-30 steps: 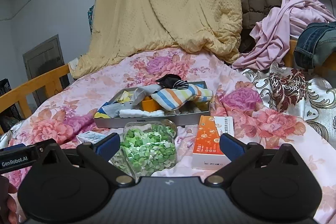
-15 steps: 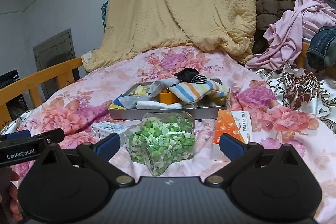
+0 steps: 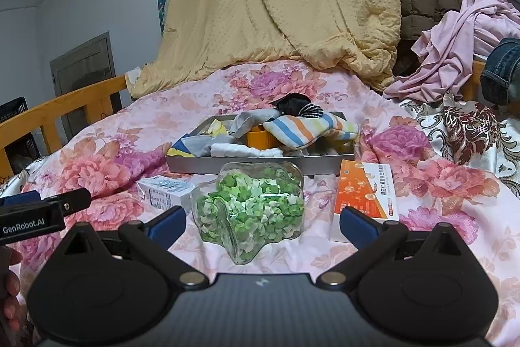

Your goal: Organize soft objects

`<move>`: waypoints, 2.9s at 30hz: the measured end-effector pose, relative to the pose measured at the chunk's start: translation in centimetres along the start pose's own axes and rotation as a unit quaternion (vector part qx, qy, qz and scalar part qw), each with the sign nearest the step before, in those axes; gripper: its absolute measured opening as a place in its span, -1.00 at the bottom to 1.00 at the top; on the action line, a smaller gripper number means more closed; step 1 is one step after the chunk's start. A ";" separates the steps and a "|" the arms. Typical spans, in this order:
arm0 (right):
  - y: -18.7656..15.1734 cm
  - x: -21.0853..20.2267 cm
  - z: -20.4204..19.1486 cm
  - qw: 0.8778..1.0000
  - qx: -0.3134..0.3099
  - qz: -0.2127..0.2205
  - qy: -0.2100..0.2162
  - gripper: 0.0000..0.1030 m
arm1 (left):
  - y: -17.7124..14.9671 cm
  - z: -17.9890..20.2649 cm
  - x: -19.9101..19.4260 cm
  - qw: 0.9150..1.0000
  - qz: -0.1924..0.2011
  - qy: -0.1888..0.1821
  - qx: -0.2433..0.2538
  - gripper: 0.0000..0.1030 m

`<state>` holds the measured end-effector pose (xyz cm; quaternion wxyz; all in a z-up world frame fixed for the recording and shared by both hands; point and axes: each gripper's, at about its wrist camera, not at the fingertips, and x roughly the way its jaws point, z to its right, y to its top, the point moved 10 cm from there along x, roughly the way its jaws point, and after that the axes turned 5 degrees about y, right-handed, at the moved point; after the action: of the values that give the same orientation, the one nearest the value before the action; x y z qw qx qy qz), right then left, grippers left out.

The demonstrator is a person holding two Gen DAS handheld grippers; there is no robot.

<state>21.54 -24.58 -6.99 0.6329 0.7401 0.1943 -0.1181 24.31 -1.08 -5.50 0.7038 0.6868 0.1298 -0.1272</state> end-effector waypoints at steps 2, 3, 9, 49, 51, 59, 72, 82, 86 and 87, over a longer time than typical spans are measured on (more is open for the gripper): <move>-0.1 0.1 0.0 1.000 0.000 -0.001 0.000 0.99 | -0.1 -0.1 0.0 1.000 -0.002 -0.004 -0.005 0.98; -0.1 0.1 0.0 1.000 0.000 -0.001 -0.001 0.99 | -0.1 0.0 0.0 1.000 -0.004 -0.011 -0.008 0.98; -0.1 0.1 0.1 1.000 -0.001 -0.004 -0.001 0.99 | 0.2 0.2 -0.5 1.000 0.007 -0.018 0.000 0.98; -0.7 0.5 0.9 0.999 -0.007 -0.018 -0.025 0.99 | -0.2 1.4 -0.8 0.999 -0.004 -0.038 0.020 0.98; -0.7 0.5 0.9 0.999 -0.007 -0.019 -0.025 0.99 | -0.1 1.4 -0.8 0.999 -0.005 -0.039 0.017 0.98; -0.7 0.5 0.9 0.999 -0.007 -0.019 -0.025 0.99 | -0.2 1.3 -0.8 0.999 -0.005 -0.037 0.021 0.98; -0.9 0.6 0.8 0.999 -0.008 -0.022 -0.024 0.99 | -0.3 1.6 -0.7 0.999 -0.004 -0.037 0.032 0.98; -1.0 0.7 0.8 0.999 -0.008 -0.028 -0.018 0.99 | -0.6 1.6 -0.6 0.999 -0.007 -0.036 0.036 0.98; -1.0 0.8 0.8 0.999 -0.008 -0.029 -0.018 0.99 | -0.5 1.4 -0.6 0.999 -0.005 -0.031 0.035 0.98; -1.0 0.7 0.8 0.999 -0.009 -0.029 -0.018 0.99 | -0.5 1.4 -0.6 0.999 -0.005 -0.031 0.034 0.98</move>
<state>21.82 -25.09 -8.35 0.6390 0.7263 0.2054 -0.1481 23.62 -2.49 -5.76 0.6830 0.7054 0.1070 -0.1565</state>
